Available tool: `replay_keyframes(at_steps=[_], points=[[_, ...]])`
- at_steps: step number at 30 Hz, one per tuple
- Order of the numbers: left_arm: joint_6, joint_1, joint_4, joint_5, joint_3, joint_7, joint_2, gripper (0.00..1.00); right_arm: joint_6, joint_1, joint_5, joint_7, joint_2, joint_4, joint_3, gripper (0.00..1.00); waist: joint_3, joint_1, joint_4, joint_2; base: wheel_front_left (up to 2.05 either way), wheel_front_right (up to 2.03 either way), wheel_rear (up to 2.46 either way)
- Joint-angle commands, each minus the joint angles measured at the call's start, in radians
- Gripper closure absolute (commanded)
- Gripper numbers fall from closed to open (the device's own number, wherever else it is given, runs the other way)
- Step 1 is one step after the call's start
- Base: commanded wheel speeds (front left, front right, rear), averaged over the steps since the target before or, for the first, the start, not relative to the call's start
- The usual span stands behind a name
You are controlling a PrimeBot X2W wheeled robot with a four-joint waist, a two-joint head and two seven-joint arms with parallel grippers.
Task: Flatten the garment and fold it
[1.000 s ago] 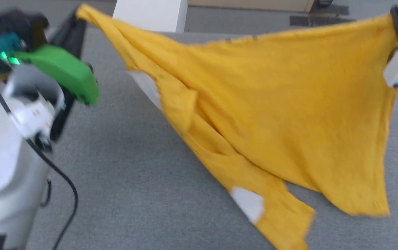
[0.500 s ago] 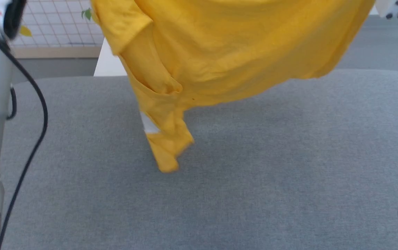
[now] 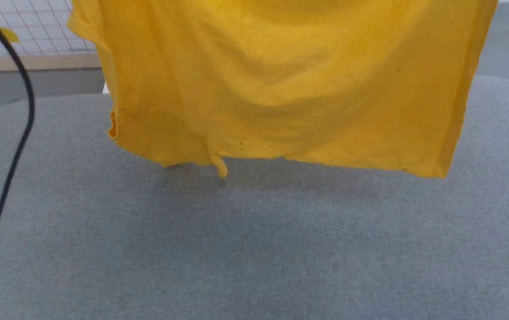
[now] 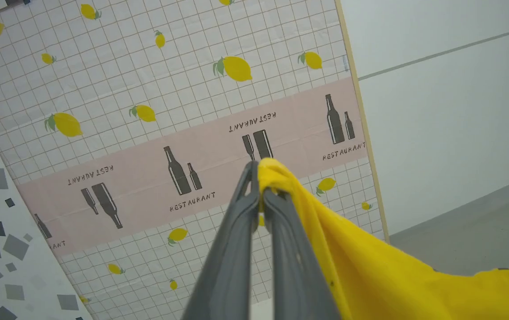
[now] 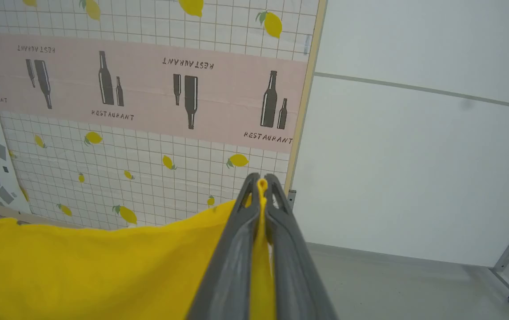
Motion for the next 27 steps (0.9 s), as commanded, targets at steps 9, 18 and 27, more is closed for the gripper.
replay_keyframes(at_steps=[9,18,27], points=[[0.003,-0.208,-0.038,0.084,-0.007,-0.049,0.052,1.00,-0.001,-0.170,-0.044,-0.020,0.033,-0.002,-0.026,1.00,0.349,0.0000,-0.071,-0.0001,0.00,0.00,0.00],[0.008,-0.400,0.028,0.142,-0.012,-0.188,0.052,1.00,-0.001,-0.370,-0.131,-0.165,0.093,0.125,-0.050,1.00,0.507,0.0000,-0.088,-0.0001,0.00,0.00,0.00],[-0.033,-0.470,0.053,0.144,-0.043,-0.320,0.063,1.00,-0.001,-0.439,-0.174,-0.268,0.059,0.175,-0.036,1.00,0.650,0.0000,-0.036,-0.0001,0.00,0.00,0.00]])
